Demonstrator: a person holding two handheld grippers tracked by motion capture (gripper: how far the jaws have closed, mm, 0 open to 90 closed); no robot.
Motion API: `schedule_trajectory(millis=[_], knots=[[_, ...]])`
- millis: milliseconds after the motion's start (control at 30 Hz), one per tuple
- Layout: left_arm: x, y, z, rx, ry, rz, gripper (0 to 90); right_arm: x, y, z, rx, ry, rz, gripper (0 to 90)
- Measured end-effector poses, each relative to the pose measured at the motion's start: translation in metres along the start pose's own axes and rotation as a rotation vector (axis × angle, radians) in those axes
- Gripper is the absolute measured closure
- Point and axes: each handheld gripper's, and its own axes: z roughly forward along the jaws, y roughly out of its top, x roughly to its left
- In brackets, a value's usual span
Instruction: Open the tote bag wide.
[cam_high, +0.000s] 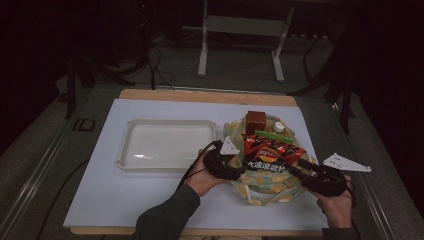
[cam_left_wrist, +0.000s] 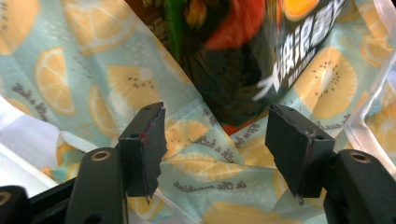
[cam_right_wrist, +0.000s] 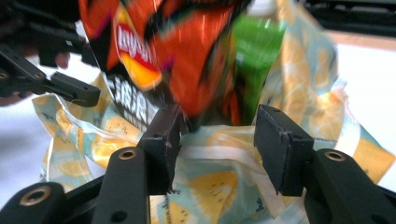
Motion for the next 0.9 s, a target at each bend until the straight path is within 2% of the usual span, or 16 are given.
schedule_trajectory(millis=[33,100,267,333,400,433,567,600,633,767,800,900], knots=[[-0.001,-0.001,0.002,0.008,0.006,0.005,36.4,0.000,-0.005,0.006,0.028,-0.010,-0.006,49.3],[-0.002,-0.002,0.007,0.023,0.018,0.009,36.5,0.000,-0.008,0.008,0.040,-0.007,-0.007,49.3],[0.001,-0.005,0.012,0.040,0.043,0.031,45.1,-0.003,-0.018,0.015,0.084,0.007,-0.002,49.1],[0.002,-0.006,0.013,0.051,0.052,0.034,50.5,-0.005,-0.024,0.017,0.099,0.013,0.002,54.4],[0.002,-0.007,0.013,0.058,0.058,0.037,51.9,-0.005,-0.026,0.019,0.110,0.008,0.002,56.9],[0.001,-0.008,0.014,0.063,0.060,0.039,54.6,-0.007,-0.029,0.021,0.133,0.007,-0.001,63.4],[0.000,-0.012,0.017,0.076,0.055,0.041,60.0,-0.007,-0.032,0.024,0.147,0.014,0.008,70.2],[0.000,-0.013,0.018,0.080,0.054,0.048,68.1,-0.007,-0.033,0.026,0.159,0.003,0.013,75.5],[0.001,-0.014,0.018,0.075,0.054,0.052,68.1,-0.007,-0.033,0.026,0.159,0.003,0.013,75.5],[0.005,-0.017,0.018,0.063,0.040,0.022,84.3,-0.008,-0.036,0.030,0.174,-0.020,0.024,81.9],[0.006,-0.018,0.017,0.066,0.037,0.023,89.0,-0.010,-0.038,0.031,0.183,-0.040,0.027,83.5],[0.009,-0.021,0.016,0.096,0.055,0.026,89.3,-0.012,-0.040,0.032,0.187,-0.054,0.032,84.1]])
